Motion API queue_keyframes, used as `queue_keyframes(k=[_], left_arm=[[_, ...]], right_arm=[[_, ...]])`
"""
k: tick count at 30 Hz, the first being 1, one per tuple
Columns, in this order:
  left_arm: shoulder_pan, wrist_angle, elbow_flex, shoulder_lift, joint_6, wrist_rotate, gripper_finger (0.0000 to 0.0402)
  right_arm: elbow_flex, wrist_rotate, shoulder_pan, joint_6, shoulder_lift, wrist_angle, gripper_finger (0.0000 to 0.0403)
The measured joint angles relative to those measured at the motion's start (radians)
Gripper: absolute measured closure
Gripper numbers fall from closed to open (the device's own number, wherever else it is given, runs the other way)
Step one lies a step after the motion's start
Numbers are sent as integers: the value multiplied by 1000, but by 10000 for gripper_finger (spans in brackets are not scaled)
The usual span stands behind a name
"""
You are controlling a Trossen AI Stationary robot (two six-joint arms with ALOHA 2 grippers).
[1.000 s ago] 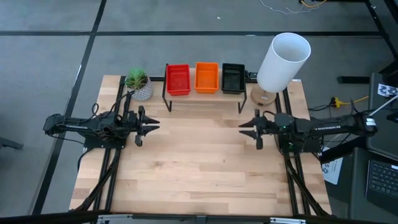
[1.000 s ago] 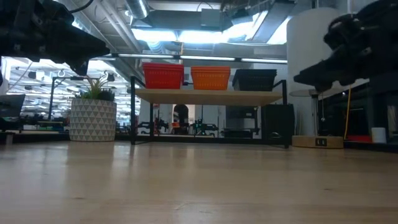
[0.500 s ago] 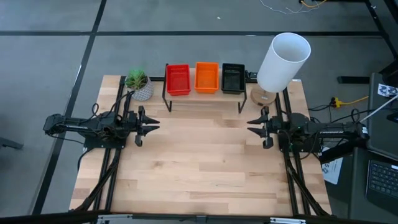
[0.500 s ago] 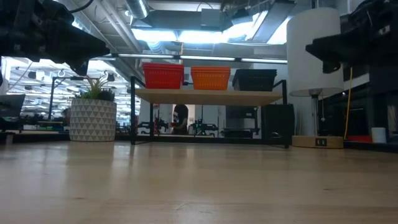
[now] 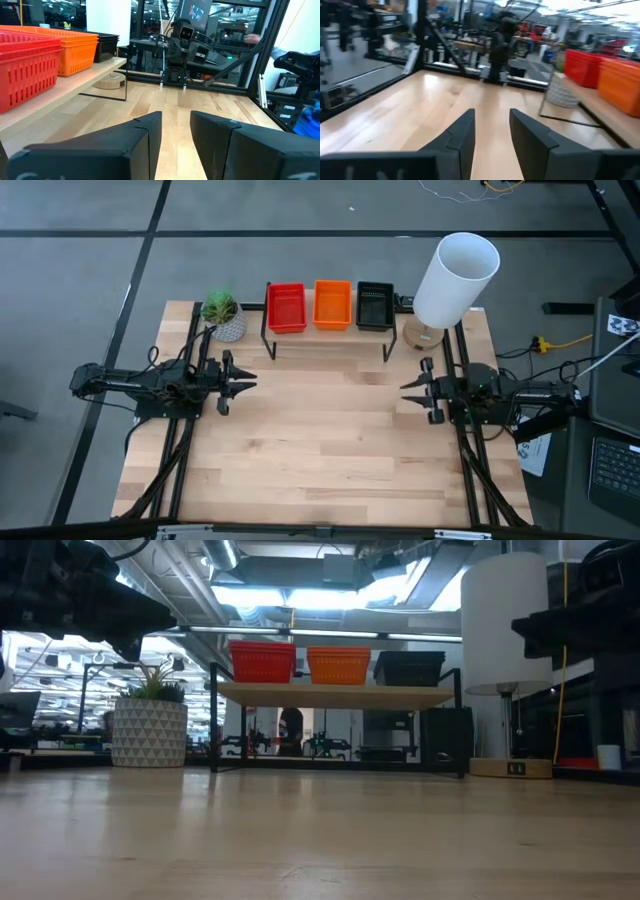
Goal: Stack baskets on shelf by color
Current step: Return to Home Position
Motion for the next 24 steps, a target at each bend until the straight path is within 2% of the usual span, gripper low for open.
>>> queue_keyframes(k=[3,24], left_arm=[[0,0,0,0,0,0,306],[0,0,0,0,0,0,306]], right_arm=[[0,-25,0,0,0,-4,281],[0,-24,0,0,3,-3,281]])
